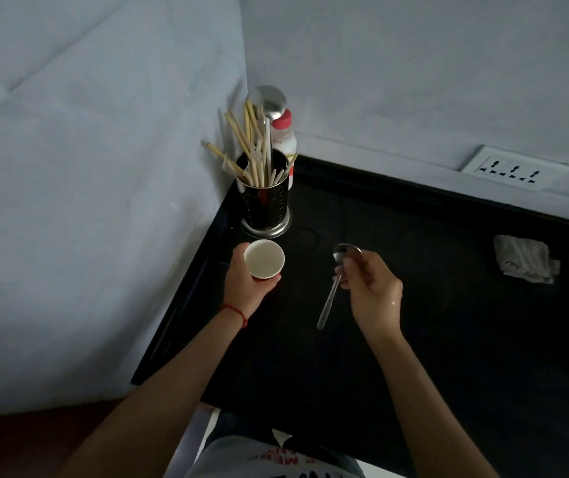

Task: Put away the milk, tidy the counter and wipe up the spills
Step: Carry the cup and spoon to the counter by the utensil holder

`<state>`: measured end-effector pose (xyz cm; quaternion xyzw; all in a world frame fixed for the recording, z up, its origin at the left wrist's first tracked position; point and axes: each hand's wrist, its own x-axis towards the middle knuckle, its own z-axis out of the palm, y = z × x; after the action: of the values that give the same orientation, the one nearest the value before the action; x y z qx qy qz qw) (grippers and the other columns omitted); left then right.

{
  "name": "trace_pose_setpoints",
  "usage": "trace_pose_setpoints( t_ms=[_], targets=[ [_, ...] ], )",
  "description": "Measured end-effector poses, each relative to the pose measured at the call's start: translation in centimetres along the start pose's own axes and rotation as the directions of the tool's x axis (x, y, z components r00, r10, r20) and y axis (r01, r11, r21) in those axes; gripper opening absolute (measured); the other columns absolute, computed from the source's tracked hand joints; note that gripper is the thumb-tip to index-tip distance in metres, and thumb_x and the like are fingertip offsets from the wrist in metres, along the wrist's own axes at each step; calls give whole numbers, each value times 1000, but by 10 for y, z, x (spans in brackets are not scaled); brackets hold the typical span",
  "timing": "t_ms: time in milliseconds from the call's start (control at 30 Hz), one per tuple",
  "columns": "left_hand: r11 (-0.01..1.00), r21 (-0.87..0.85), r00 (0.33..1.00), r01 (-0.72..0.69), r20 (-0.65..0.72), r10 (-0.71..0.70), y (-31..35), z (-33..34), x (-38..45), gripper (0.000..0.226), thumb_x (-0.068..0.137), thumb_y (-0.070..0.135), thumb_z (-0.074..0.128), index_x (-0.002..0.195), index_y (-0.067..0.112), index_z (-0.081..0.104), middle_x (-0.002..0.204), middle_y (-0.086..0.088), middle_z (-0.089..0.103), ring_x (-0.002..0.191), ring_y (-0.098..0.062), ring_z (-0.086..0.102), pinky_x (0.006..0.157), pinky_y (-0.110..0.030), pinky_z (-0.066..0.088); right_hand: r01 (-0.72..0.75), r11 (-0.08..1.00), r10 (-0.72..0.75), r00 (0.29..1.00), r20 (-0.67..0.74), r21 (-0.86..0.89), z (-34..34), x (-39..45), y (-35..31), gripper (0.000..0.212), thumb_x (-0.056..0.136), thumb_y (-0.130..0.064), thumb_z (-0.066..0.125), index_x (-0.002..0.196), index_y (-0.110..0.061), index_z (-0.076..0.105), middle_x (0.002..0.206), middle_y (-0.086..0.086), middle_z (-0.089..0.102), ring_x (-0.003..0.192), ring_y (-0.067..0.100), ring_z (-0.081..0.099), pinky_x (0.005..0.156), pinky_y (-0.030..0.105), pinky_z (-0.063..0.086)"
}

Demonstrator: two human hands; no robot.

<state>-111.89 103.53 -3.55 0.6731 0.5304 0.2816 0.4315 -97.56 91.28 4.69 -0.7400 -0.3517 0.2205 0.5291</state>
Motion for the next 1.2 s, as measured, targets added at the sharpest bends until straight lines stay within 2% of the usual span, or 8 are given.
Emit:
trace_pose_setpoints(
  t_ms=[67, 267, 600, 700, 833, 933, 1067, 1200],
  targets=[
    [1000, 5, 1000, -14, 11, 14, -1, -1, 1, 72, 62, 18, 83, 121, 15, 42, 120, -5, 55, 105, -16, 55, 84, -26, 49, 46, 999, -46, 999, -9, -8, 9, 16, -12, 26, 91, -14, 52, 90, -39, 55, 84, -9, 66, 79, 5, 67, 72, 26, 57],
    [999, -5, 999, -39, 26, 39, -5, -2, 4, 73, 62, 17, 83, 122, 15, 42, 118, 2, 52, 105, -11, 52, 86, -25, 49, 263, 964, -257, 956, -138, 25, 25, 86, -63, 17, 92, -12, 51, 105, -6, 60, 80, -8, 63, 79, 15, 69, 72, 35, 59],
    [999, 2, 999, -40, 31, 40, -6, -3, 6, 74, 61, 18, 84, 123, 13, 43, 119, -1, 54, 106, -11, 52, 82, -18, 44, 507, 855, -468, 846, -256, 110, 58, 159, -136, 18, 90, -13, 49, 89, -32, 51, 75, -3, 66, 71, 19, 69, 63, 36, 57],
    [999, 9, 998, -43, 35, 43, -8, -3, 7, 74, 61, 19, 84, 123, 14, 43, 120, -1, 54, 107, -12, 52, 83, -18, 46, 497, 865, -477, 856, -202, 65, 77, 167, -121, 12, 91, -13, 50, 94, -20, 59, 79, 1, 66, 69, 18, 67, 62, 32, 57],
    [999, 20, 998, -37, 48, 36, -10, -2, 7, 75, 61, 22, 83, 124, 17, 42, 116, 9, 48, 108, -10, 52, 86, -23, 50, 368, 921, -379, 922, -73, -129, 99, 175, -86, 22, 92, -18, 51, 103, -2, 63, 79, 5, 68, 59, 5, 55, 54, 10, 42],
    [999, 21, 998, -34, 51, 33, -10, -2, 8, 75, 61, 22, 83, 124, 16, 42, 117, 7, 50, 109, -10, 51, 86, -21, 48, 300, 924, -305, 952, 15, -237, 109, 178, -68, 23, 92, -22, 53, 103, -4, 64, 84, 8, 70, 66, 15, 60, 57, 19, 43],
    [999, 26, 998, -29, 51, 27, -11, -2, 8, 75, 61, 22, 83, 124, 16, 42, 118, 4, 51, 109, -11, 52, 85, -20, 48, 323, 872, -305, 946, 108, -368, 114, 178, -48, 19, 89, -21, 57, 97, -7, 66, 89, 8, 70, 79, 22, 64, 81, 38, 53],
    [999, 32, 998, -30, 52, 28, -11, -2, 8, 74, 62, 21, 83, 124, 16, 43, 117, 6, 50, 108, -11, 52, 81, -11, 44, 297, 895, -248, 952, 182, -333, 98, 169, -36, 30, 82, -35, 58, 101, -13, 67, 97, 5, 69, 96, 21, 60, 91, 48, 48]
  ],
)
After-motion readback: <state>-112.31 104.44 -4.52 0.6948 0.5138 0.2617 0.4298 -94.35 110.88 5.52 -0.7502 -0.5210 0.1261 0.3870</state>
